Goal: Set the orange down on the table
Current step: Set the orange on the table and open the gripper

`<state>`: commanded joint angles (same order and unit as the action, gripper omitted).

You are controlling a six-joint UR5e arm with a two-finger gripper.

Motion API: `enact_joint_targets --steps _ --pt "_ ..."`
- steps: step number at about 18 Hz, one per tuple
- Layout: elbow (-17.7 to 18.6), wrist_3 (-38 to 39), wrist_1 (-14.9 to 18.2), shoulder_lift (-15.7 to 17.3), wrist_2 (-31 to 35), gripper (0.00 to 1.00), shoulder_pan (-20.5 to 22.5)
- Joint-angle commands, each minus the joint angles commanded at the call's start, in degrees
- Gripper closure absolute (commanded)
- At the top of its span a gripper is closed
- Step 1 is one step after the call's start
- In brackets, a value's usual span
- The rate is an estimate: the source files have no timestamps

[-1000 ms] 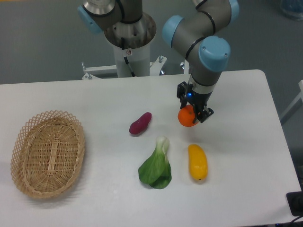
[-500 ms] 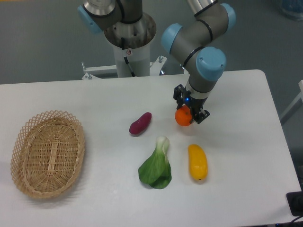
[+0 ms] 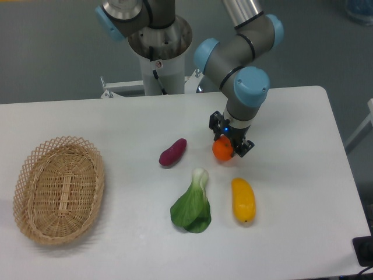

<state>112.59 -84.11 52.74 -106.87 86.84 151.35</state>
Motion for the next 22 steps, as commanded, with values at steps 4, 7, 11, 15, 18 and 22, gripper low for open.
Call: enact_joint_targets --steps 4,7,11,15,18,22 --pt "0.0 -0.1 0.1 0.0 0.1 0.27 0.0" --pt "-0.1 -0.5 0.0 0.1 0.1 0.08 0.1" --pt "-0.3 -0.6 0.0 0.4 0.1 0.00 0.1" --pt "-4.0 -1.9 -0.1 2.4 -0.3 0.00 0.0" --pt "-6.3 -2.0 0.2 2.5 -0.5 0.00 -1.3" --pt "-8.5 -1.8 0.3 2.6 -0.5 0.00 -2.0"
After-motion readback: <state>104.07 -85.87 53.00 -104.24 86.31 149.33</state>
